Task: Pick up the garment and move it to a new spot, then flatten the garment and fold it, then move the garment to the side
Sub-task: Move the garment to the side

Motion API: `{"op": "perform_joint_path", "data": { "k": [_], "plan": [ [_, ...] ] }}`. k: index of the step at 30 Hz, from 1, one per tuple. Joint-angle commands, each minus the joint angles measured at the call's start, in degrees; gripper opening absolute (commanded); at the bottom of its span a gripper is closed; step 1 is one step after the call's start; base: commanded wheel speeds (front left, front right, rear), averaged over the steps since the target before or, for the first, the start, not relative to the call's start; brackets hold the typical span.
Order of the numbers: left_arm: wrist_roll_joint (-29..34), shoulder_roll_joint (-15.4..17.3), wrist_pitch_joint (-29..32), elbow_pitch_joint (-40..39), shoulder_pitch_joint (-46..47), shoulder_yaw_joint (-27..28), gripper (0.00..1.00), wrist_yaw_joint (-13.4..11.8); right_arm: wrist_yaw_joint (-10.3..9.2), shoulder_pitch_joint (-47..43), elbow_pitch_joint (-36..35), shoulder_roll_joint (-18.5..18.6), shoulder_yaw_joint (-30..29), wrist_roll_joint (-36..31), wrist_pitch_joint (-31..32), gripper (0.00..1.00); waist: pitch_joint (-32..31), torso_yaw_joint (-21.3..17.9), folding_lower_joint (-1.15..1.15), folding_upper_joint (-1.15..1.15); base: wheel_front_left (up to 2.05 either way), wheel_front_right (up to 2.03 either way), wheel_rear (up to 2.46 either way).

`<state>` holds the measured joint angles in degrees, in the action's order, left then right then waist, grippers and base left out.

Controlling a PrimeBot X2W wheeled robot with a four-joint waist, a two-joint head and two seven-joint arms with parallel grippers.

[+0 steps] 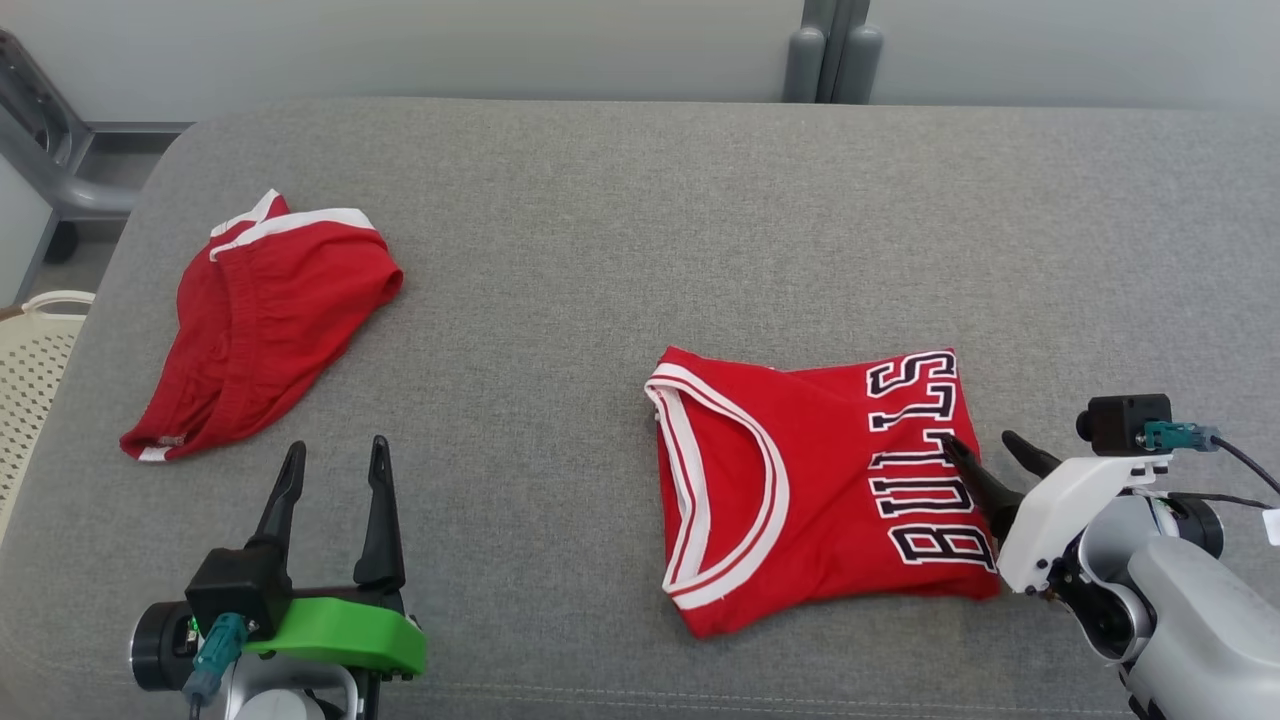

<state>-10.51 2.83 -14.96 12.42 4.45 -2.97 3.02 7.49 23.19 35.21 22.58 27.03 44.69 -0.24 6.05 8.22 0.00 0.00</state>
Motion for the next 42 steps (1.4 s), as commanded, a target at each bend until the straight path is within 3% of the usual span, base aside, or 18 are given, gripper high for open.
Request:
{"op": "perform_joint_path", "data": {
  "k": [1, 13, 14, 15, 16, 30, 42],
  "plan": [
    [0.2, 0.1, -0.2, 0.0, -0.2, 0.3, 1.0, 0.0, 0.0, 1.0, 1.1, 0.8, 0.7, 1.3, 0.5, 1.0, 0.2, 0.3, 0.0, 0.0, 0.0, 0.0, 0.0],
    [-0.9, 0.1, -0.2, 0.2, 0.7, -0.2, 1.0, -0.2, 0.0, 4.3, 5.0, 2.0, 8.6, 10.5, 3.4, 1.0, 1.4, 2.2, 0.0, 0.0, 0.0, 0.0, 0.0],
    [-1.0, 0.1, -0.2, 0.2, 0.7, -0.3, 1.0, -0.3, 0.0, 4.4, 5.0, 2.2, 9.2, 11.1, 3.5, 0.96, 1.5, 2.2, 0.0, 0.0, 0.0, 0.0, 0.0],
    [-1.1, 0.1, -0.2, 0.2, 0.7, -0.3, 1.0, -0.4, 0.0, 4.7, 5.0, 2.3, 9.9, 11.6, 3.2, 0.41, 1.6, 2.3, 0.0, 0.0, 0.0, 0.0, 0.0],
    [-1.1, 0.1, -0.2, 0.1, 0.7, -0.4, 1.0, -0.4, 0.0, 4.9, 4.7, 2.4, 10.5, 12.1, 2.7, 0.0, 1.6, 2.3, 0.0, 0.0, 0.0, 0.0, 0.0],
    [-1.1, 0.1, -0.2, -0.2, 1.0, 0.0, 1.0, -0.1, 0.0, 11.9, 5.5, 6.1, 17.0, 15.8, -2.4, 0.0, 2.4, 0.7, 0.0, 0.0, 0.0, 0.0, 0.0],
    [1.1, 0.1, -0.2, -2.0, 3.5, 1.6, 1.0, 1.2, -0.01, 23.6, 9.5, 12.8, 18.0, 16.6, -3.6, 0.0, 8.9, -2.7, 0.0, 0.0, 0.0, 0.0, 0.0]
  ]
}}
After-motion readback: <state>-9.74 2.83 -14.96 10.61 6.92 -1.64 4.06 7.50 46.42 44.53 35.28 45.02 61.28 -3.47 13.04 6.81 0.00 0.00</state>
